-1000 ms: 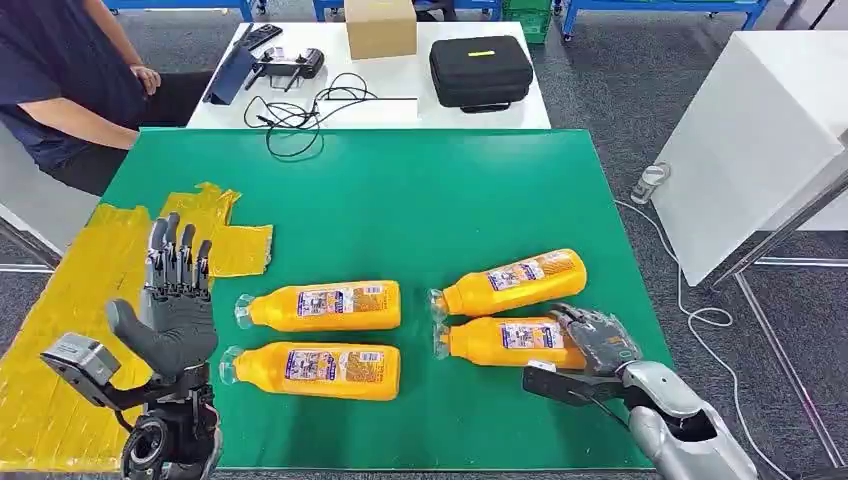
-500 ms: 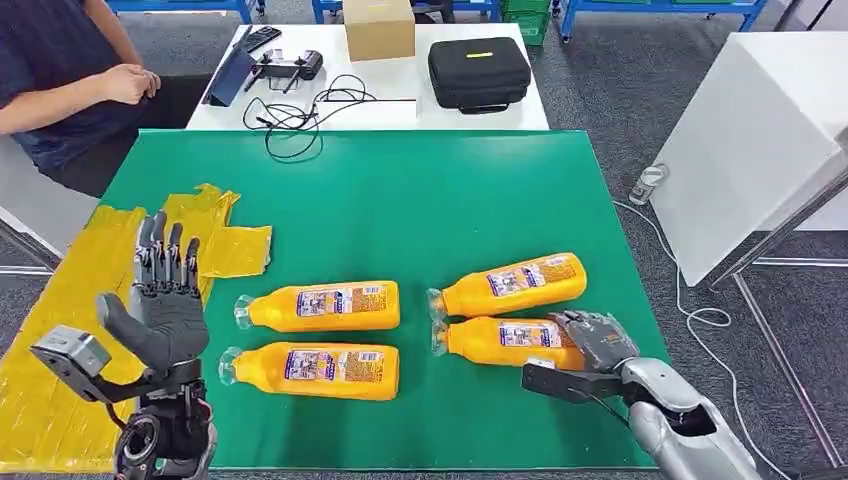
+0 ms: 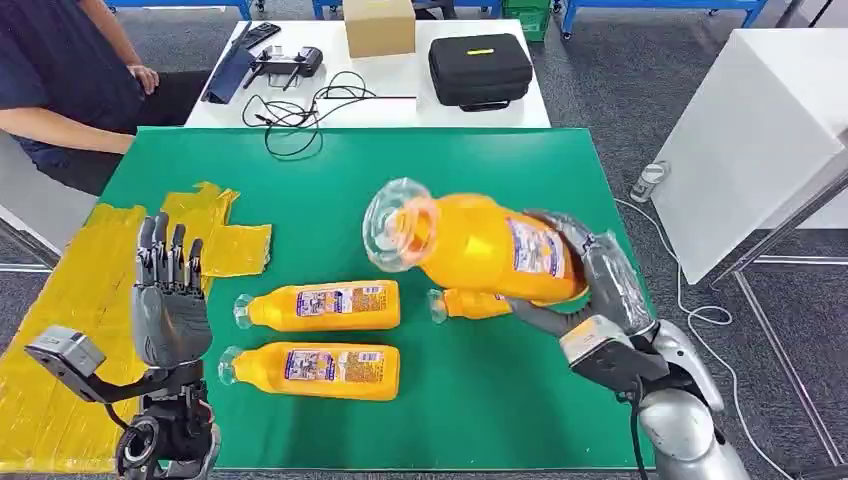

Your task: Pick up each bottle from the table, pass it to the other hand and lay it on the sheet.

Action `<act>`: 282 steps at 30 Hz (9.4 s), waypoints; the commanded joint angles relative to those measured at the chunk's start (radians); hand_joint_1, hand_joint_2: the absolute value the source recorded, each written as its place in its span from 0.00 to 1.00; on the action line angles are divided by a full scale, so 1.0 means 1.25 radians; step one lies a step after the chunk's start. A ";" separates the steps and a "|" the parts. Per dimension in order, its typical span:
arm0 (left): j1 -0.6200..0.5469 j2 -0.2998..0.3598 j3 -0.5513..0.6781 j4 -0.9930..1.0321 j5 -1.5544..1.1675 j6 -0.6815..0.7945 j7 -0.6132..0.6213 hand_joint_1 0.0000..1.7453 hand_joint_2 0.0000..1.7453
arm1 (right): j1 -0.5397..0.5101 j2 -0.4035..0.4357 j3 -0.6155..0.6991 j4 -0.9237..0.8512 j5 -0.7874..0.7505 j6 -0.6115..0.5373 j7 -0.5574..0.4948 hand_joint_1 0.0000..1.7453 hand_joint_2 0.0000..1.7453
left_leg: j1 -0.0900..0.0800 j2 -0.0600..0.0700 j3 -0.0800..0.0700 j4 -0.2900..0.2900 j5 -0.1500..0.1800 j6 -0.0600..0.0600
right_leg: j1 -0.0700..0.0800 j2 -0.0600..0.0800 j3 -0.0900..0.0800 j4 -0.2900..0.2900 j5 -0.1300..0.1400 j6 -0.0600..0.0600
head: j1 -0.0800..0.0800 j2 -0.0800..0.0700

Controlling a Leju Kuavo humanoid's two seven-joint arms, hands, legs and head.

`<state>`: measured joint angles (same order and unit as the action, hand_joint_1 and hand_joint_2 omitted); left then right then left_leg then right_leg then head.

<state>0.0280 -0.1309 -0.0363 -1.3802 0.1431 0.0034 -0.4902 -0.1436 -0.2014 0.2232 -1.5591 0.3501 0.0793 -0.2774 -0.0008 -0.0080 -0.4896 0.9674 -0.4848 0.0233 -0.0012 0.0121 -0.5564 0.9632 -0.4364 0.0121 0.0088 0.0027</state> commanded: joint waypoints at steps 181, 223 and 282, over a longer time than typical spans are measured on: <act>-0.483 0.325 0.107 0.933 -1.266 0.325 0.505 0.00 0.00 | -0.193 0.216 0.428 0.474 0.177 -0.128 0.048 0.00 0.00 | 0.002 0.001 -0.007 0.001 0.004 -0.004 | 0.003 0.001 -0.008 0.001 0.002 -0.002 | 0.001 0.000; -0.470 0.204 0.320 0.607 -0.302 0.259 -0.166 0.00 0.00 | -0.345 -0.280 0.153 0.741 0.492 0.070 -0.092 0.00 1.00 | -0.001 -0.003 -0.010 0.005 0.003 -0.003 | -0.001 -0.003 -0.009 0.001 0.003 0.000 | 0.000 0.000; -0.443 0.195 0.285 0.540 -0.150 0.327 -0.166 0.00 0.00 | -0.496 0.050 0.388 1.061 0.496 0.167 -0.012 0.00 1.00 | 0.003 -0.006 -0.009 0.004 0.004 -0.003 | 0.003 -0.006 -0.006 0.001 0.003 0.001 | 0.001 0.000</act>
<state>-0.4469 0.1633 0.3304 -0.7851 -0.0328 0.3971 -0.7042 -0.7908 -0.1320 0.7134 -0.3086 0.9720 0.2735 -0.3208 0.0012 -0.0101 -0.5027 0.9732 -0.4795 0.0194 0.0016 0.0119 -0.5689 0.9656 -0.4317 0.0118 0.0095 0.0027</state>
